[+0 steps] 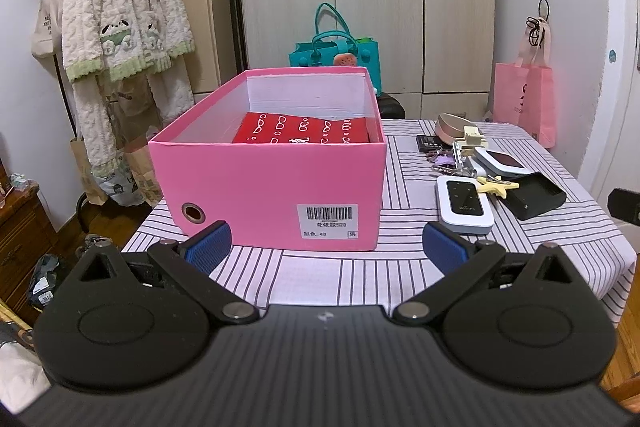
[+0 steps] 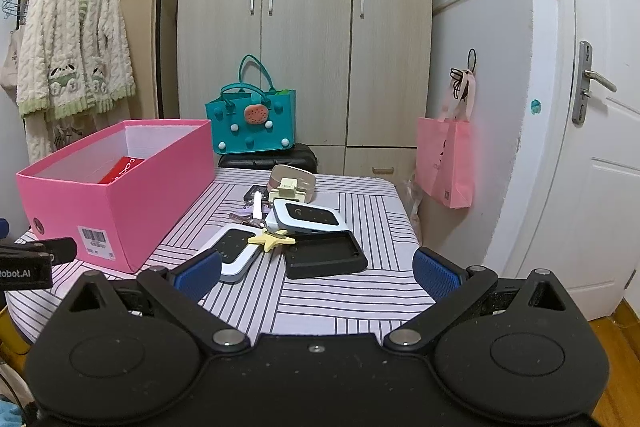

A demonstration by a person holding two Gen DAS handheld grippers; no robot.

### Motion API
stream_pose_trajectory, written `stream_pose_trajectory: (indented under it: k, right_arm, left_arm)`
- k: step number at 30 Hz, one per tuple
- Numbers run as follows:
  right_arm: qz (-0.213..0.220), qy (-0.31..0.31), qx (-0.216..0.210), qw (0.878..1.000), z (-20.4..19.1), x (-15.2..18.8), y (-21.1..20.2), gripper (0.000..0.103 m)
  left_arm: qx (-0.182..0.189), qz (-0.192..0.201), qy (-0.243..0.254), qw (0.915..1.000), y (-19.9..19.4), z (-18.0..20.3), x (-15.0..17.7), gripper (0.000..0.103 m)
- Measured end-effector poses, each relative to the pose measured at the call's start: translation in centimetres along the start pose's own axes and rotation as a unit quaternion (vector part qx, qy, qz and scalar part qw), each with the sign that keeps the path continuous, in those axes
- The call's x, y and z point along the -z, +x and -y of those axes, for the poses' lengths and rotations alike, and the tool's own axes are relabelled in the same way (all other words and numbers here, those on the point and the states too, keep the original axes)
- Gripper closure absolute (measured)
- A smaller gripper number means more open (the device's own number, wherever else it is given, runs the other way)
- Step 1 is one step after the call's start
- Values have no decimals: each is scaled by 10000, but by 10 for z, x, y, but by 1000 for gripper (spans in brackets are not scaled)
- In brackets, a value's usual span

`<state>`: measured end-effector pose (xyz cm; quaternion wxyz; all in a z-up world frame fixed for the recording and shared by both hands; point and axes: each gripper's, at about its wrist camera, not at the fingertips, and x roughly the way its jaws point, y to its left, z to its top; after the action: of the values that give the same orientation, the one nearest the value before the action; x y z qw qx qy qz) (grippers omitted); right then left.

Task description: Organize rigid objects

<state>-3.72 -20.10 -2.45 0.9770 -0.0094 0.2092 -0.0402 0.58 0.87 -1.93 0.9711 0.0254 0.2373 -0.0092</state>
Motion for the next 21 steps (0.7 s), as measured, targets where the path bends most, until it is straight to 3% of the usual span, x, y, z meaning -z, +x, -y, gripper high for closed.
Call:
stream_pose_trajectory:
  k: [21]
  right_arm:
    - [1,6,4,10000,1,1,0,0]
  left_arm:
    - [-17,19,-25,10000,-1,-1,-1,0]
